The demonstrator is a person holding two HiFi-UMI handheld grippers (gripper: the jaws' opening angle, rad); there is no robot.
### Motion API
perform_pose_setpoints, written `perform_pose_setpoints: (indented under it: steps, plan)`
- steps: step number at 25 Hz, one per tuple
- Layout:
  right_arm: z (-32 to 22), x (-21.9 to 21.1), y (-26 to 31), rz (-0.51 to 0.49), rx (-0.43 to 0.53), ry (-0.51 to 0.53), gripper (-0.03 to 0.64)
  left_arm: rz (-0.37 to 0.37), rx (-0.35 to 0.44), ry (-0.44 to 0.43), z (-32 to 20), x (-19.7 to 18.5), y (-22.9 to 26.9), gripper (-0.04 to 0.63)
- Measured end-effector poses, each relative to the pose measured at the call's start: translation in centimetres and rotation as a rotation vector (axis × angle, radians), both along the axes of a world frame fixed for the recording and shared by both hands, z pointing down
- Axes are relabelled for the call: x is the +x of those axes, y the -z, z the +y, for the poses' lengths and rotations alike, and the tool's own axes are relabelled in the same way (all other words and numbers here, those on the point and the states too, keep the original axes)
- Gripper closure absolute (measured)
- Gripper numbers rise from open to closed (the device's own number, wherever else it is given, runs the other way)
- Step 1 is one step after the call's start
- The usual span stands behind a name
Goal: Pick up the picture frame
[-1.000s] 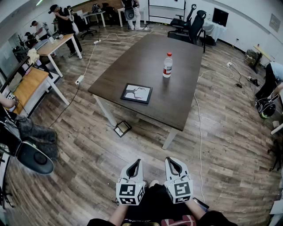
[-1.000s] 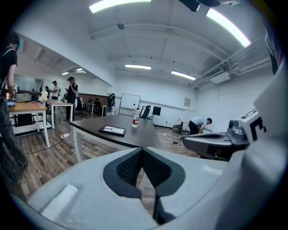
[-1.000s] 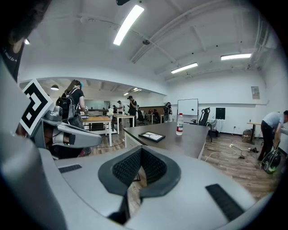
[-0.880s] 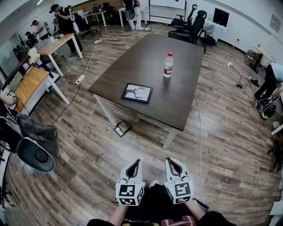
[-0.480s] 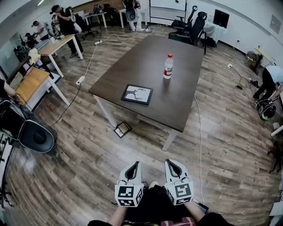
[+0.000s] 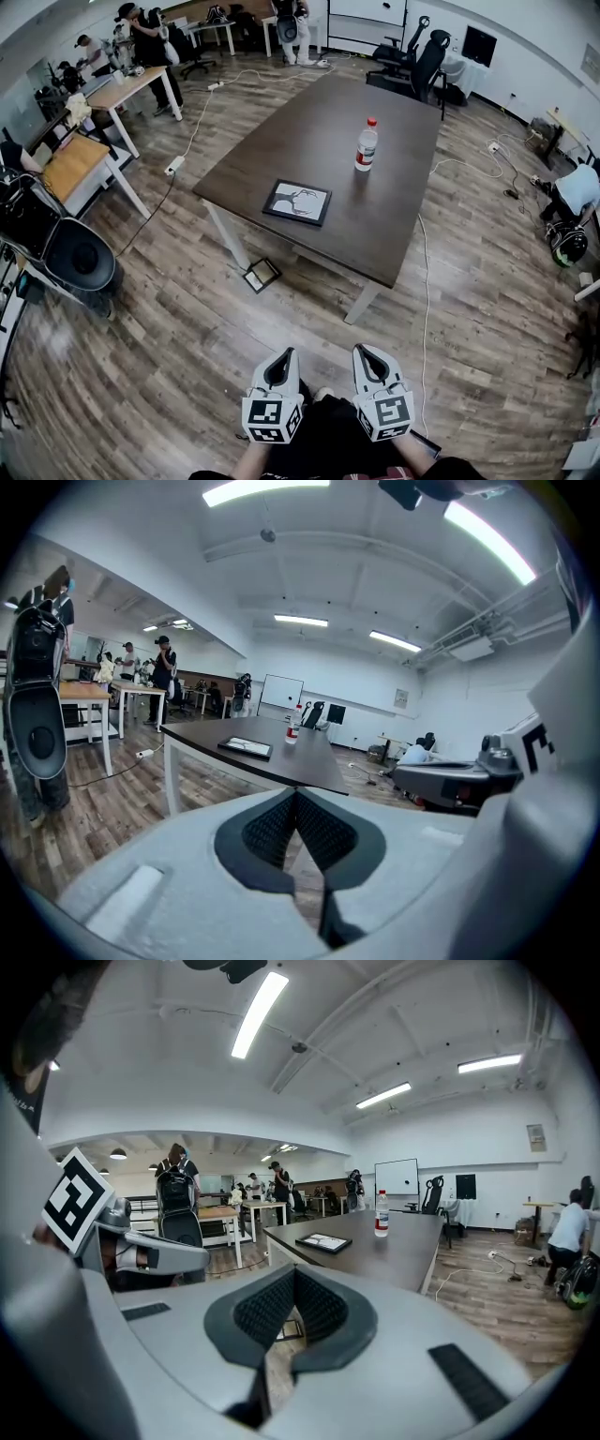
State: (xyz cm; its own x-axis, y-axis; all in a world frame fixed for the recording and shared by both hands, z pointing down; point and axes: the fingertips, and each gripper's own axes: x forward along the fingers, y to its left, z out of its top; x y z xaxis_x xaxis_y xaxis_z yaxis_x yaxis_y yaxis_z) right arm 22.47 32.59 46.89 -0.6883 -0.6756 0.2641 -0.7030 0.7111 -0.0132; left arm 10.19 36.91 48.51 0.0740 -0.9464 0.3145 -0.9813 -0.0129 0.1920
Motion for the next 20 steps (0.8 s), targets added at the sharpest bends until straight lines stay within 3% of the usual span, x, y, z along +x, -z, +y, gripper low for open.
perform_pose_setpoints:
  steps: [13, 18, 20]
  plan:
    - [-4.4, -4.3, -0.6, 0.049, -0.003, 0.023, 0.611, 0.021, -0.005, -0.012, -4.7, -4.1, -0.8, 0.584]
    - [-7.0, -6.3, -0.2, 0.049, -0.011, -0.002, 0.611, 0.022, 0.006, -0.053, -7.7, -5.8, -0.1, 0.584]
    - [-8.2, -7.0, -0.2, 0.051, -0.013, -0.01, 0.611, 0.059, 0.025, -0.096, -9.0, -5.9, 0.3, 0.585]
